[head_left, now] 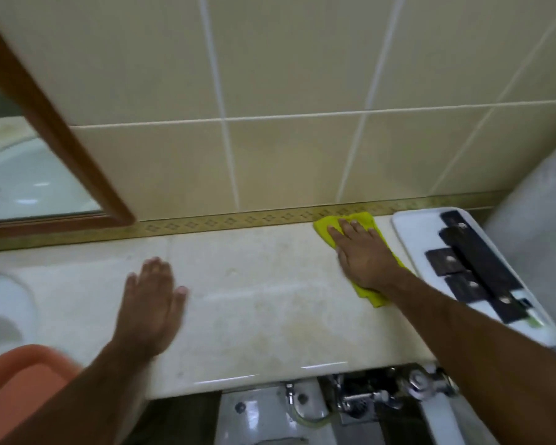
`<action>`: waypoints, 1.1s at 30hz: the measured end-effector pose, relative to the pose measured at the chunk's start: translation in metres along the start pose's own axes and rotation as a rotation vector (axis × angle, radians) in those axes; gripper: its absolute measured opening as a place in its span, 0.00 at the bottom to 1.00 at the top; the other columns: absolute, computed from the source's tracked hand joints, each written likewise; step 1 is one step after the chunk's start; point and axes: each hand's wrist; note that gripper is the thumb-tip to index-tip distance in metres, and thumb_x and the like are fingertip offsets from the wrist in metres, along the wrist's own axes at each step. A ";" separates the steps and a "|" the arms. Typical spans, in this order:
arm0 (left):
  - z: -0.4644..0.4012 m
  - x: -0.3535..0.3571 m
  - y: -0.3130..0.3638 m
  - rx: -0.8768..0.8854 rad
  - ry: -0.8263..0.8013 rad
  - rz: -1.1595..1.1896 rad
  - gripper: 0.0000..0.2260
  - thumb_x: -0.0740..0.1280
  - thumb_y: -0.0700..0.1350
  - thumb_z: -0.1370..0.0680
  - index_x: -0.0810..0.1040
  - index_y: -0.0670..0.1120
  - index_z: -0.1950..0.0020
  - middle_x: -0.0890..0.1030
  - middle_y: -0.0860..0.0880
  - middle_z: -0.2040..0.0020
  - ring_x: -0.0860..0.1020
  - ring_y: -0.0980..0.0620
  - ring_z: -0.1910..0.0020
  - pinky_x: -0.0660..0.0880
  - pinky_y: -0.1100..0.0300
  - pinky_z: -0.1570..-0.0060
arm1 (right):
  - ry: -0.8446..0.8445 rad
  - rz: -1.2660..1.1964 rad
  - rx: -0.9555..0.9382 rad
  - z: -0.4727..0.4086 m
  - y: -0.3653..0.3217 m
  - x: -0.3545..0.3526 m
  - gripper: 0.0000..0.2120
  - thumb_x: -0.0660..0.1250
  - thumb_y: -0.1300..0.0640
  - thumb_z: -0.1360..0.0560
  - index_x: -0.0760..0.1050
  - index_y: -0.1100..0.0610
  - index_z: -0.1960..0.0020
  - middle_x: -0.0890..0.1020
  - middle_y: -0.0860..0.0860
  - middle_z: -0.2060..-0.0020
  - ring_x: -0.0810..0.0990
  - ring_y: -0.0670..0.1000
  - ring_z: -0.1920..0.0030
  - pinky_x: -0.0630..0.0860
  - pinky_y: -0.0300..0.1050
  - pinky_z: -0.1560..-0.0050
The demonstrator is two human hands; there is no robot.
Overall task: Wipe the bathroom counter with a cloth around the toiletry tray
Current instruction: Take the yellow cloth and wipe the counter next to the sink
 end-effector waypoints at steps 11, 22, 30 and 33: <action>-0.004 -0.001 0.006 0.009 -0.029 0.046 0.33 0.42 0.61 0.21 0.55 0.41 0.23 0.56 0.40 0.21 0.53 0.44 0.22 0.51 0.44 0.24 | 0.130 -0.260 0.193 0.060 0.012 0.014 0.30 0.52 0.47 0.20 0.54 0.62 0.23 0.59 0.61 0.23 0.57 0.59 0.24 0.55 0.59 0.25; -0.009 0.006 -0.002 -0.012 -0.015 -0.034 0.32 0.42 0.59 0.20 0.58 0.39 0.24 0.60 0.38 0.23 0.57 0.40 0.23 0.56 0.42 0.25 | 0.086 -0.191 0.515 0.100 -0.118 0.007 0.29 0.49 0.49 0.23 0.59 0.62 0.25 0.61 0.66 0.26 0.59 0.67 0.26 0.58 0.64 0.27; 0.035 -0.044 -0.022 -0.269 0.112 0.136 0.27 0.49 0.52 0.19 0.62 0.34 0.27 0.63 0.34 0.25 0.59 0.39 0.24 0.55 0.44 0.24 | 0.036 -0.321 0.217 0.050 -0.303 -0.004 0.30 0.51 0.48 0.21 0.52 0.60 0.23 0.51 0.65 0.23 0.47 0.67 0.24 0.45 0.66 0.25; 0.088 -0.041 -0.056 -0.477 0.105 0.093 0.28 0.47 0.51 0.20 0.67 0.27 0.36 0.70 0.25 0.35 0.64 0.29 0.32 0.59 0.39 0.29 | 0.024 -0.404 0.040 0.034 -0.363 -0.009 0.30 0.50 0.48 0.21 0.53 0.61 0.23 0.51 0.64 0.23 0.46 0.66 0.23 0.43 0.65 0.25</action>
Point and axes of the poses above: each hand's wrist, its own z-axis away from the middle knuckle, its own x-axis out of the palm, y = z × x
